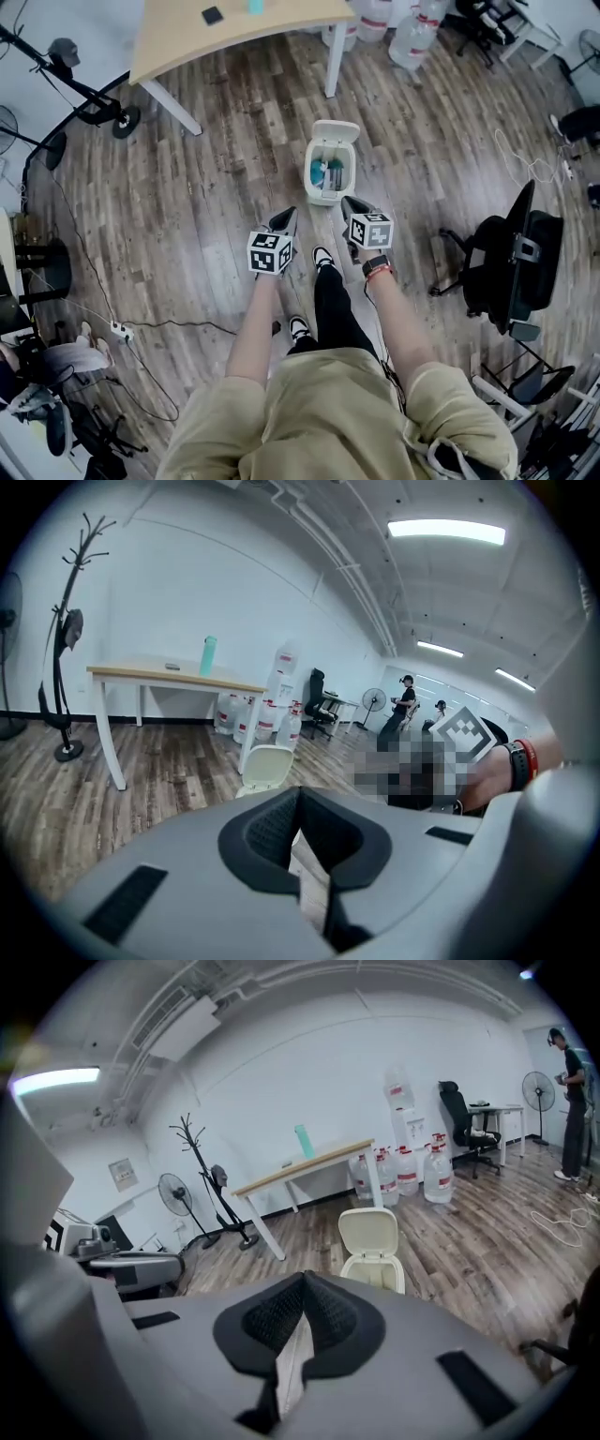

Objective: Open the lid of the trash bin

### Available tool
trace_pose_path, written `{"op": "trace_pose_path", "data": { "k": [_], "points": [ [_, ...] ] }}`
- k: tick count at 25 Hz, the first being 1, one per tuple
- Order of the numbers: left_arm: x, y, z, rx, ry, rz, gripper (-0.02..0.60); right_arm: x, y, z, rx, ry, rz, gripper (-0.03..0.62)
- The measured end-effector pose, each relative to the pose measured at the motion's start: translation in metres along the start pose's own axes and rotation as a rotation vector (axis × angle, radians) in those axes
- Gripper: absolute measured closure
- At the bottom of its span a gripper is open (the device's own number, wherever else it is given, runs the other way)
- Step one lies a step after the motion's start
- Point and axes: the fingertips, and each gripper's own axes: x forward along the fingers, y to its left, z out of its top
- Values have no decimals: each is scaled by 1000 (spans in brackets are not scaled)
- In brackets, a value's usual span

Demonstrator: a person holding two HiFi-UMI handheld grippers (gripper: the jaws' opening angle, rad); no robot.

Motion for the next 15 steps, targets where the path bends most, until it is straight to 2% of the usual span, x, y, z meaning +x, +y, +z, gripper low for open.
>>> {"op": "trace_pose_path", "data": {
  "k": [6,15],
  "points": [
    [-82,-32,42,71,-72,33,560,-91,56,25,-50,-120,-28,583],
    [-182,-91,75,149,-209,62,560,-226,121,53,-126,-315,-44,583]
  ]
}}
